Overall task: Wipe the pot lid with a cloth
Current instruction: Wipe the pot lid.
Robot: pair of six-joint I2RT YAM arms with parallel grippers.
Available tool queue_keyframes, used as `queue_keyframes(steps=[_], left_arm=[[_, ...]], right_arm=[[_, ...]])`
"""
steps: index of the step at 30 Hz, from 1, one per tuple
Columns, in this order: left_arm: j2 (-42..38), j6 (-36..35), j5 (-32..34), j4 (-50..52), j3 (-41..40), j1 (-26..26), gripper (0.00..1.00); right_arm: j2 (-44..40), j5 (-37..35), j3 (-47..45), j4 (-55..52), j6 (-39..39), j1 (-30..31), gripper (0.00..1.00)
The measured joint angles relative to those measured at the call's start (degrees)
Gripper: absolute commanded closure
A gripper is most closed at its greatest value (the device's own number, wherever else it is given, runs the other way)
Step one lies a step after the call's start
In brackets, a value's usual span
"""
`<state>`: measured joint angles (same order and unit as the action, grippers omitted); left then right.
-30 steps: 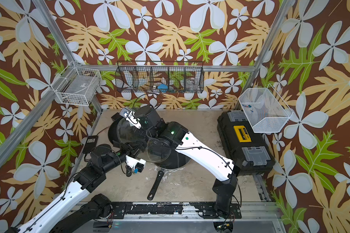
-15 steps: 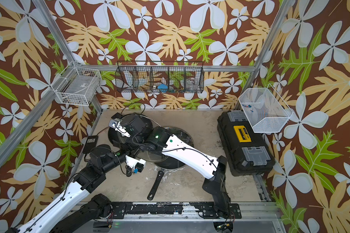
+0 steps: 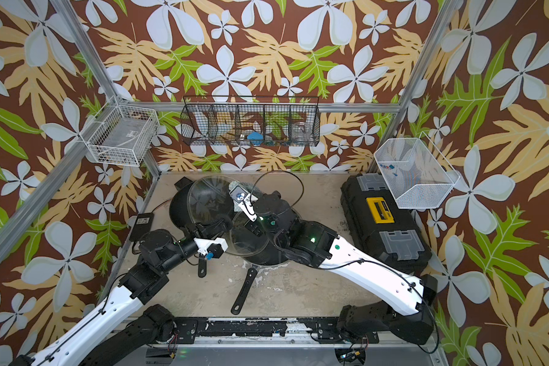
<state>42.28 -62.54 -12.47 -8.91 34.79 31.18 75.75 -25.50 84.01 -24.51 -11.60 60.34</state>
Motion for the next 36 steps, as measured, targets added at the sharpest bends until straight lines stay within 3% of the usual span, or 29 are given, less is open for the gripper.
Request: queue_keyframes(steps=[9, 14, 28, 33, 36], left_arm=[[2.1, 15.6, 1.0, -6.7, 1.6, 0.0, 1.0], [2.1, 20.3, 1.4, -8.5, 2.1, 0.0, 1.0], [1.8, 21.3, 1.9, -9.2, 1.9, 0.0, 1.0], [2.3, 17.2, -1.2, -8.8, 1.3, 0.0, 1.0], [1.9, 11.6, -2.9, -8.8, -0.1, 0.0, 1.0]], right_arm=[[2.5, 1.3, -3.0, 2.0, 2.7, 4.4, 1.0], [6.6, 3.2, -2.6, 3.9, 3.7, 5.6, 1.0], [5.2, 4.7, 1.1, 4.5, 3.4, 2.7, 1.0], [5.6, 1.0, 7.7, 3.9, 0.5, 2.0, 1.0], [10.2, 0.0, 14.5, 2.5, -1.6, 2.0, 1.0]])
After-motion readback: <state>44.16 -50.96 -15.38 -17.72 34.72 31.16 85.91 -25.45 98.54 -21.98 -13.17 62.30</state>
